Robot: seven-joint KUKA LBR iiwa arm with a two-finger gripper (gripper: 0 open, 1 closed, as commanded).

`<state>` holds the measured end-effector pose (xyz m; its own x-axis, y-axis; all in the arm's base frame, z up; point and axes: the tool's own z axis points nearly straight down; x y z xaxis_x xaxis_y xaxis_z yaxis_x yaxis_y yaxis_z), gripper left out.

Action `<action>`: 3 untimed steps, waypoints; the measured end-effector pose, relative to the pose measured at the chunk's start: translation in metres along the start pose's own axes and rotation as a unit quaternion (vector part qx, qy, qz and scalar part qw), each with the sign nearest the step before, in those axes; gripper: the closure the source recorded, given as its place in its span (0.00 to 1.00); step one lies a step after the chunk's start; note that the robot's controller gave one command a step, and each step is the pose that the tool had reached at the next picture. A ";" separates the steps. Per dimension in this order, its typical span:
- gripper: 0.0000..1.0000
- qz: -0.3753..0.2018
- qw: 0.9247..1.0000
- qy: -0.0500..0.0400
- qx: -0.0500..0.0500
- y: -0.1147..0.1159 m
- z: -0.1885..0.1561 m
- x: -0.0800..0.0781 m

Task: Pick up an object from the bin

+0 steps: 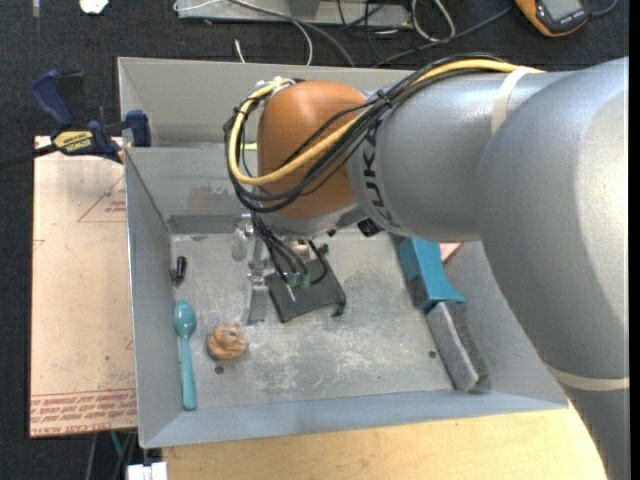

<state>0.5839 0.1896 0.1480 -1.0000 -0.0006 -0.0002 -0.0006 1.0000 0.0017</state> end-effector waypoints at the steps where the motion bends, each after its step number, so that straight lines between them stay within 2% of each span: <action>1: 0.00 0.007 1.000 -0.001 -0.001 -0.039 0.042 -0.018; 2: 0.00 0.024 1.000 -0.005 -0.003 -0.081 0.060 -0.052; 3: 0.00 0.073 0.997 -0.001 -0.002 -0.105 0.061 -0.045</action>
Offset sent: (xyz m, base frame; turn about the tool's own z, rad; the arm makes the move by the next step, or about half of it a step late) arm 0.0515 -0.0798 -0.0598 0.0450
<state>0.6292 0.0843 0.0871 -0.9895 0.1447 -0.0008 0.1447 0.9895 0.0065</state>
